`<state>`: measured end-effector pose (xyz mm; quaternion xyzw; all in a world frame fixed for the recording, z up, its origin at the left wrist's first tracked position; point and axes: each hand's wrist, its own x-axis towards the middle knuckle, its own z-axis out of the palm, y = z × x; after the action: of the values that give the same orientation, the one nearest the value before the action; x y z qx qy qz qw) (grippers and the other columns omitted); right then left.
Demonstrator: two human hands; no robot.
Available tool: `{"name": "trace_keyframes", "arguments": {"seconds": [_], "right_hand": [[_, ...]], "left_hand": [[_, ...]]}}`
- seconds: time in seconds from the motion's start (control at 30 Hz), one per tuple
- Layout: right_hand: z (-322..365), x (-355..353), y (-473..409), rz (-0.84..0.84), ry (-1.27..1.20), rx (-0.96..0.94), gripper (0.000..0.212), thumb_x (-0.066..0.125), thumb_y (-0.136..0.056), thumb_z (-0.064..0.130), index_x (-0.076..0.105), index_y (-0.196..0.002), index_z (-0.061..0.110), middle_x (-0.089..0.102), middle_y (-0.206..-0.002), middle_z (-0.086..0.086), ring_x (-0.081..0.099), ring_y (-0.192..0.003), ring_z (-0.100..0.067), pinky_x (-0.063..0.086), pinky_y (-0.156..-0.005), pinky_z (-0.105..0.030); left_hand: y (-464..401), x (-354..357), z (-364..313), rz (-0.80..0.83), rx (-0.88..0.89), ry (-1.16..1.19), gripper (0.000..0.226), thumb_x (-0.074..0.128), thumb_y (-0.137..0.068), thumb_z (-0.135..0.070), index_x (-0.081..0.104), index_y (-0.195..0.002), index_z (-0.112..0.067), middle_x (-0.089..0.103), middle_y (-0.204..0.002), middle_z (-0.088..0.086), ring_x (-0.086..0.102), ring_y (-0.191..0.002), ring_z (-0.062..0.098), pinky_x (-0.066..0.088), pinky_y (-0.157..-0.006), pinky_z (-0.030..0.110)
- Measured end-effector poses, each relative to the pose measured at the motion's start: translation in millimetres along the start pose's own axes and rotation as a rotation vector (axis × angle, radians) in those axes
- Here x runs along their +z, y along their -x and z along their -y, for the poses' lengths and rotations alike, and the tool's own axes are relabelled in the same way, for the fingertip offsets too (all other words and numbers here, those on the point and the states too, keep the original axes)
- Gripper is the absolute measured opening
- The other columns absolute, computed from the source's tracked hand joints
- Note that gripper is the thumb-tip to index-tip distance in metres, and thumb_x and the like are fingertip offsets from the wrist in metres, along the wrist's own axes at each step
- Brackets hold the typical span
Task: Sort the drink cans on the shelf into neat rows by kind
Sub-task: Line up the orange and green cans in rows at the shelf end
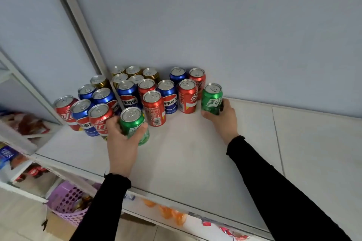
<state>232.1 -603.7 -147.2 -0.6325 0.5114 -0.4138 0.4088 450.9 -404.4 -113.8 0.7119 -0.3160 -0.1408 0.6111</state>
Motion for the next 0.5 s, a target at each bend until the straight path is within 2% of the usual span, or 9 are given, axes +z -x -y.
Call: {"name": "trace_keyframes", "arguments": {"seconds": [0.07, 0.2, 0.27, 0.37, 0.43, 0.5], "right_hand": [[4.5, -3.3, 20.4, -0.017, -0.028, 0.034, 0.060, 0.089, -0.068, 0.036, 0.054, -0.116, 0.027, 0.067, -0.112, 0.003, 0.064, -0.104, -0.019, 0.053, -0.081, -0.029], [13.4, -14.9, 64.1, -0.080, -0.024, 0.065, 0.060, 0.088, -0.068, 0.042, 0.056, -0.116, 0.027, 0.067, -0.110, 0.005, 0.063, -0.102, -0.016, 0.047, -0.073, -0.025], [16.7, -26.6, 86.7, -0.127, -0.005, 0.081, 0.059, 0.087, -0.066, 0.045, 0.057, -0.114, 0.028, 0.067, -0.107, 0.006, 0.062, -0.100, -0.014, 0.045, -0.070, -0.023], [20.8, -53.1, 123.2, -0.207, 0.008, 0.097, 0.057, 0.088, -0.068, 0.040, 0.059, -0.114, 0.026, 0.068, -0.103, 0.010, 0.063, -0.091, -0.004, 0.043, -0.062, -0.010], [18.1, -75.3, 147.6, -0.267, 0.020, 0.104, 0.054, 0.088, -0.069, 0.036, 0.060, -0.114, 0.024, 0.069, -0.100, 0.012, 0.061, -0.087, 0.003, 0.043, -0.062, -0.006], [12.1, -100.8, 170.9, -0.335, 0.050, 0.112, 0.054, 0.088, -0.070, 0.038, 0.059, -0.114, 0.024, 0.068, -0.101, 0.013, 0.060, -0.089, 0.004, 0.042, -0.064, -0.005]], "left_hand": [[3.0, -1.3, -2.5, 0.077, 0.011, 0.010, 0.065, 0.087, -0.076, -0.030, 0.047, -0.127, -0.033, 0.062, -0.123, -0.016, 0.061, -0.112, 0.003, 0.050, -0.104, 0.043], [14.8, 9.2, -9.0, 0.305, 0.055, 0.047, 0.065, 0.086, -0.075, -0.036, 0.051, -0.129, -0.038, 0.063, -0.125, -0.019, 0.060, -0.117, 0.004, 0.050, -0.104, 0.044], [23.1, 22.3, -14.2, 0.409, 0.084, 0.061, 0.067, 0.086, -0.075, -0.038, 0.050, -0.131, -0.043, 0.062, -0.126, -0.023, 0.058, -0.120, 0.001, 0.049, -0.106, 0.042], [40.8, 49.1, -25.4, 0.534, 0.111, 0.099, 0.070, 0.085, -0.075, -0.041, 0.050, -0.135, -0.039, 0.061, -0.125, -0.027, 0.056, -0.118, -0.006, 0.049, -0.105, 0.038], [56.9, 69.0, -35.6, 0.616, 0.135, 0.127, 0.068, 0.084, -0.074, -0.042, 0.051, -0.133, -0.041, 0.061, -0.123, -0.028, 0.057, -0.115, -0.008, 0.050, -0.102, 0.033], [77.2, 89.6, -46.8, 0.698, 0.164, 0.141, 0.066, 0.084, -0.072, -0.045, 0.051, -0.129, -0.043, 0.063, -0.121, -0.028, 0.059, -0.114, -0.005, 0.051, -0.100, 0.032]]}}
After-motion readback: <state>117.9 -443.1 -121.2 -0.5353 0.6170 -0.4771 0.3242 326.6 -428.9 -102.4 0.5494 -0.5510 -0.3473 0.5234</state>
